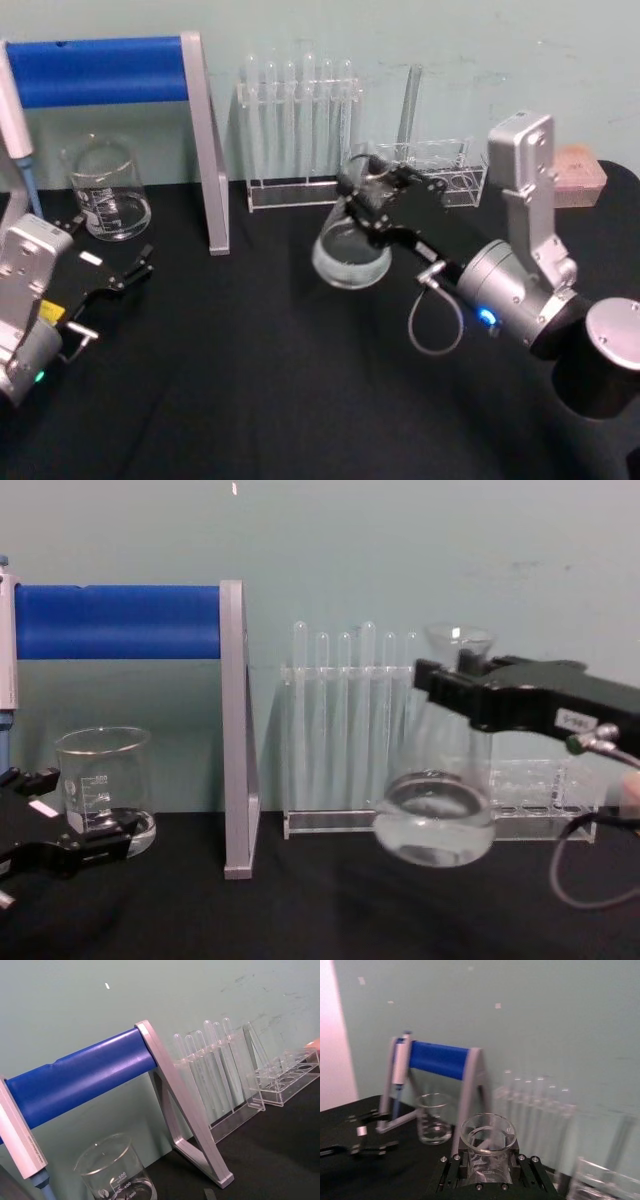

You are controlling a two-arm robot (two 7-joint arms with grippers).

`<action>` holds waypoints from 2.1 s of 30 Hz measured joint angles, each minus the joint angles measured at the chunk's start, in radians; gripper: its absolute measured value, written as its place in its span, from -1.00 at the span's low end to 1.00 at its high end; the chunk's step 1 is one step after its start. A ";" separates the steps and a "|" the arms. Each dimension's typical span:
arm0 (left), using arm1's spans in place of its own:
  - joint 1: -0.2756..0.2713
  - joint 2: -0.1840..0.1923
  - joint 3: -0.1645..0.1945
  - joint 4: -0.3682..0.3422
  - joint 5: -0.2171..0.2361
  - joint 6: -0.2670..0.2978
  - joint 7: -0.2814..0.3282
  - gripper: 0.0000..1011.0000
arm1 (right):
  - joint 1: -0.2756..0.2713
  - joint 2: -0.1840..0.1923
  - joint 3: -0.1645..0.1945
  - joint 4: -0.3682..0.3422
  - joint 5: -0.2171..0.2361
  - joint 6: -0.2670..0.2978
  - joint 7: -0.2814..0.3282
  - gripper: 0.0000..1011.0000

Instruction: Grasp the erlenmeyer flask with one hand, shake it three times, then place it back.

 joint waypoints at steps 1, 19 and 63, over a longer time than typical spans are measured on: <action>0.000 0.000 0.000 0.000 0.000 0.000 0.000 0.98 | -0.001 0.002 -0.007 -0.004 0.001 0.002 0.006 -0.10; 0.000 0.000 0.000 0.000 0.000 0.000 0.000 0.98 | -0.022 0.054 -0.154 -0.076 0.037 0.016 0.103 -0.10; 0.000 0.000 0.000 0.000 0.000 0.000 0.000 0.98 | 0.027 0.030 0.046 0.031 0.008 -0.018 -0.089 -0.10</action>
